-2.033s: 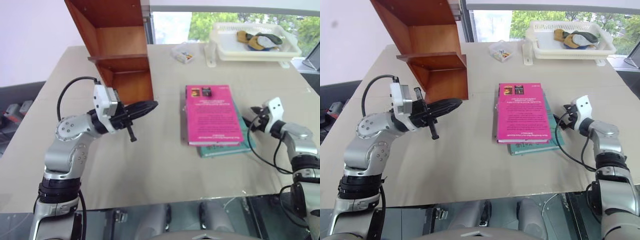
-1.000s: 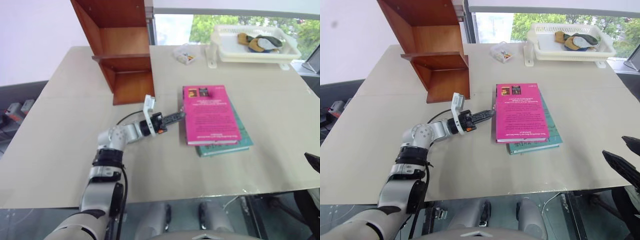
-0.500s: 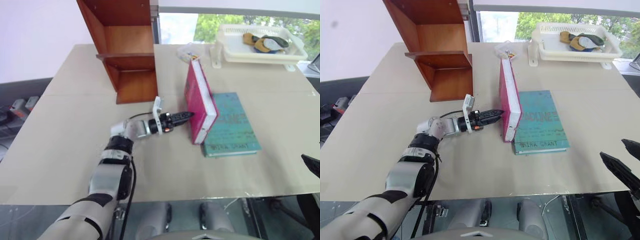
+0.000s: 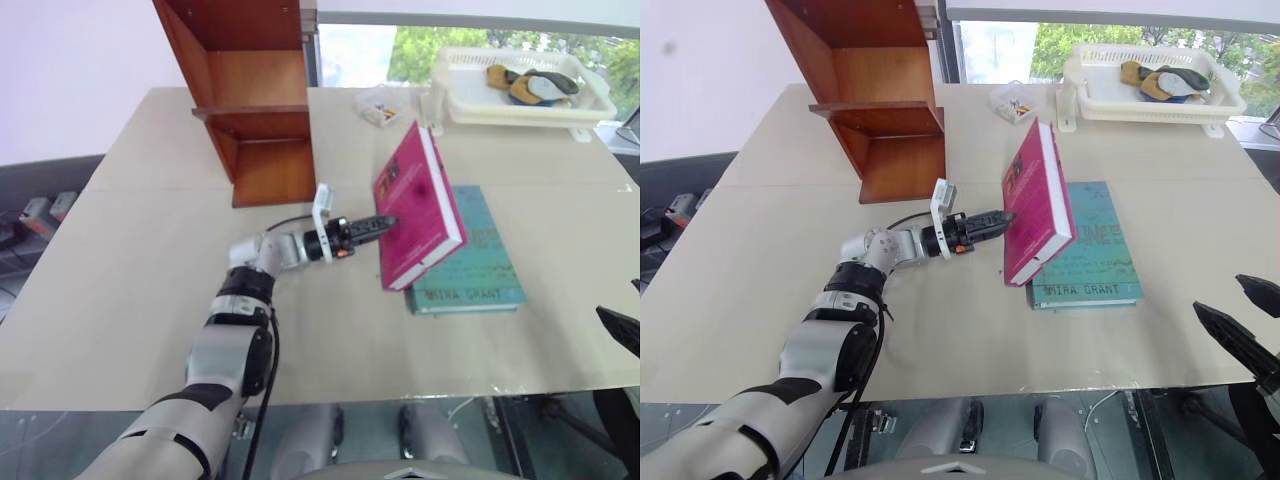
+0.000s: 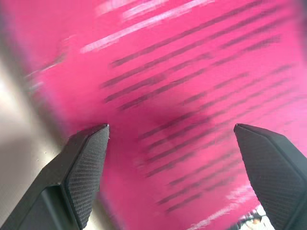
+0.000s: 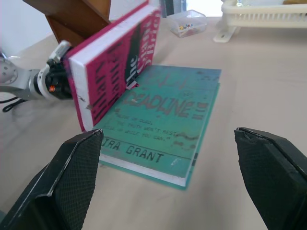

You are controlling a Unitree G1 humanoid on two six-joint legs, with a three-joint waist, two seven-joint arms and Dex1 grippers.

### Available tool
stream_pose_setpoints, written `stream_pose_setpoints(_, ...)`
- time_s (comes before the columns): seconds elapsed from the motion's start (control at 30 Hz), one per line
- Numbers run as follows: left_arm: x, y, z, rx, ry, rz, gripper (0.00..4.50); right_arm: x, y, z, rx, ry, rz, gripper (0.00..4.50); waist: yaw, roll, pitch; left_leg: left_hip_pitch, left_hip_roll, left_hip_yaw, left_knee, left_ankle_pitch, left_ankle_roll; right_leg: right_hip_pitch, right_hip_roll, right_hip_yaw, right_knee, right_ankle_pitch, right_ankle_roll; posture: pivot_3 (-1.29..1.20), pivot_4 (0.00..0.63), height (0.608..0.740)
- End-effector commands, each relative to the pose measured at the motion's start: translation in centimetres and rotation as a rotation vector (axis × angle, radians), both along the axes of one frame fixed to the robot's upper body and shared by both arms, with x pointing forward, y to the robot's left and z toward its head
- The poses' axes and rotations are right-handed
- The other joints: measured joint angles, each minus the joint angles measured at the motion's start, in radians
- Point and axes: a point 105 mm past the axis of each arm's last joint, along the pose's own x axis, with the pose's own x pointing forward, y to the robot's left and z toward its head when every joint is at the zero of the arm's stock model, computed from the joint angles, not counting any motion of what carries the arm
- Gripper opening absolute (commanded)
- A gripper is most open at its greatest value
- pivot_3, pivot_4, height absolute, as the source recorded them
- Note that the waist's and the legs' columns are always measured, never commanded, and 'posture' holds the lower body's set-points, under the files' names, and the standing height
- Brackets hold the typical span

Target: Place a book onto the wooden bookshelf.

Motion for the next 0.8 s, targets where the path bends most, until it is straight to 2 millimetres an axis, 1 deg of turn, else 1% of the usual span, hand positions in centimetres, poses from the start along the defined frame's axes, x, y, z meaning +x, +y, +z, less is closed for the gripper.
stream_pose_setpoints(0.03,-0.4,0.1,4.4,-0.108,-0.136,-0.027,4.46,0.2,0.1,0.7,-0.021,-0.035,0.006,4.50,-0.001,0.000,0.000,0.000,0.000,0.000,0.000,0.000,0.000,0.000,0.000,0.000,0.000,0.000,0.000,0.00,0.150,0.740)
stream_pose_setpoints(0.1,-0.9,0.0,6.1,-0.135,-0.186,-0.046,4.46,0.3,0.2,0.7,-0.021,-0.034,0.009,4.50,-0.001,0.000,0.000,0.000,0.000,0.000,-0.001,0.000,0.000,-0.001,0.000,0.001,0.000,0.000,0.000,0.00,0.150,0.740)
stream_pose_setpoints(0.2,-1.6,-0.4,7.8,-0.169,-0.231,-0.066,4.46,0.5,0.2,0.7,-0.020,-0.034,0.013,4.50,-0.001,0.000,0.000,0.000,0.000,0.000,-0.001,0.000,0.000,-0.001,0.000,0.001,-0.001,0.000,0.000,0.00,0.150,0.740)
stream_pose_setpoints(0.27,-1.9,-0.6,8.3,-0.179,-0.246,-0.071,4.46,0.6,0.2,0.7,-0.019,-0.034,0.015,4.50,0.000,0.000,0.000,0.000,0.000,0.000,-0.001,0.000,0.000,0.000,0.000,0.001,-0.001,0.000,0.000,0.00,0.150,0.740)
stream_pose_setpoints(0.37,-1.9,-0.4,8.1,-0.176,-0.241,-0.051,4.46,0.7,0.2,0.7,-0.017,-0.035,0.018,4.50,0.000,0.000,0.000,0.000,-0.001,-0.001,-0.001,0.000,0.000,0.000,0.000,0.000,0.000,0.000,0.000,0.00,0.150,0.740)
stream_pose_setpoints(0.47,-1.2,0.5,7.2,-0.160,-0.191,-0.001,4.46,0.7,0.3,0.7,-0.014,-0.035,0.020,4.50,-0.002,0.000,0.000,0.000,-0.001,0.000,-0.001,0.000,0.000,0.000,0.001,-0.001,0.000,0.000,0.000,0.00,0.150,0.740)
stream_pose_setpoints(0.53,-0.8,1.4,5.6,-0.124,-0.143,0.037,4.46,0.7,0.2,0.7,-0.014,-0.034,0.021,4.50,-0.003,0.000,0.000,0.001,-0.001,0.000,-0.001,0.000,0.000,0.000,0.002,-0.001,0.000,0.000,0.000,0.00,0.150,0.740)
stream_pose_setpoints(0.7,1.5,3.5,0.8,0.012,0.053,0.190,4.46,0.7,0.1,0.8,-0.018,-0.034,0.022,4.50,-0.002,0.000,0.000,0.001,0.000,0.000,-0.001,0.000,0.000,0.000,0.006,-0.001,0.000,0.000,0.000,0.00,0.150,0.740)
stream_pose_setpoints(0.8,2.1,3.6,-0.7,0.047,0.143,0.228,4.46,0.6,0.0,1.0,-0.023,-0.034,0.022,4.50,0.000,0.000,0.000,0.001,-0.001,0.000,0.000,0.000,0.000,0.001,0.006,-0.002,0.000,0.000,0.000,0.00,0.150,0.740)
